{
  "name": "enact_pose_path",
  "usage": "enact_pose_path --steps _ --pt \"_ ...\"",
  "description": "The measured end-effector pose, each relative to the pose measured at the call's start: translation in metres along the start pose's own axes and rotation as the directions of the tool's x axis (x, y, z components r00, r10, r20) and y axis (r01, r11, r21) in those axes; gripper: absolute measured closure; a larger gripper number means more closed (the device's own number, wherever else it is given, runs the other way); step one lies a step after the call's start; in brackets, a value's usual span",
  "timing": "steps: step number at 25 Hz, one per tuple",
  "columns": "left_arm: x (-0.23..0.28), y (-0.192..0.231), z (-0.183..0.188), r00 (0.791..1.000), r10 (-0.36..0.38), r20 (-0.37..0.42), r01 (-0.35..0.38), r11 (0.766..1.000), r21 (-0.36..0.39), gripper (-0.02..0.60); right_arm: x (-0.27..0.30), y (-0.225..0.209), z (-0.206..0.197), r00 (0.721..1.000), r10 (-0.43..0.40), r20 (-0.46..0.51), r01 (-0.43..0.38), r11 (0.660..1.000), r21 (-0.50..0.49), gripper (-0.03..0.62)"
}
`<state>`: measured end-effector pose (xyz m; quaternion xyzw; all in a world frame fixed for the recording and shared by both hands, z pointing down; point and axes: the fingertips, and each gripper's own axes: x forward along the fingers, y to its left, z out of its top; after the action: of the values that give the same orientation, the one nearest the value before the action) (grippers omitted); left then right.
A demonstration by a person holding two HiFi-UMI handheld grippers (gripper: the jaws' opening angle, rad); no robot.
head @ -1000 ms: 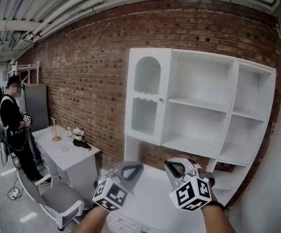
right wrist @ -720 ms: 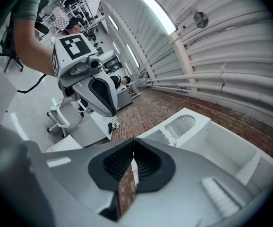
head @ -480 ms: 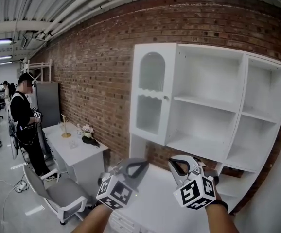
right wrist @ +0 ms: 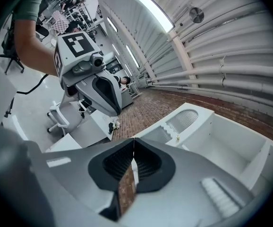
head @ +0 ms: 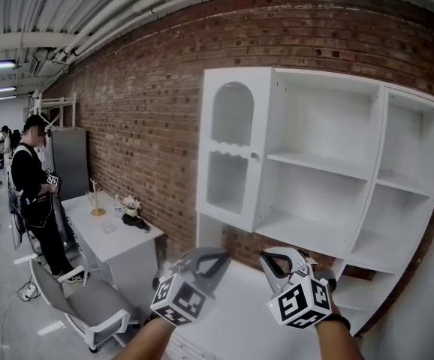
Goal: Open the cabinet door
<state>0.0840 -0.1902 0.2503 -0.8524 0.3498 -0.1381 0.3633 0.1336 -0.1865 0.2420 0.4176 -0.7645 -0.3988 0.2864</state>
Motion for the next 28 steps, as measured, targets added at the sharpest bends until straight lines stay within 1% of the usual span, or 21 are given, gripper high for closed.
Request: enact_pose_path --steps 7,18,22,28 --pt "0.02 0.024 -0.021 0.999 -0.027 0.018 0.026 1.0 0.009 0.58 0.036 -0.011 -0.009 0.999 -0.02 -0.029 0.021 1.0 0.023 0.586" --pt "0.042 0.06 -0.06 0.997 -0.057 0.054 0.057 0.998 0.008 0.58 0.087 -0.008 -0.027 0.995 -0.038 -0.089 0.043 0.998 0.051 0.585" --pt "0.056 0.061 -0.07 0.996 -0.07 0.064 0.07 0.998 -0.004 0.58 0.096 -0.007 -0.039 0.994 -0.038 -0.106 0.045 0.997 0.059 0.585" --pt "0.085 0.06 -0.087 0.997 -0.072 0.038 0.073 0.997 -0.024 0.58 0.11 -0.015 -0.07 0.993 -0.022 -0.113 0.031 0.996 0.079 0.585"
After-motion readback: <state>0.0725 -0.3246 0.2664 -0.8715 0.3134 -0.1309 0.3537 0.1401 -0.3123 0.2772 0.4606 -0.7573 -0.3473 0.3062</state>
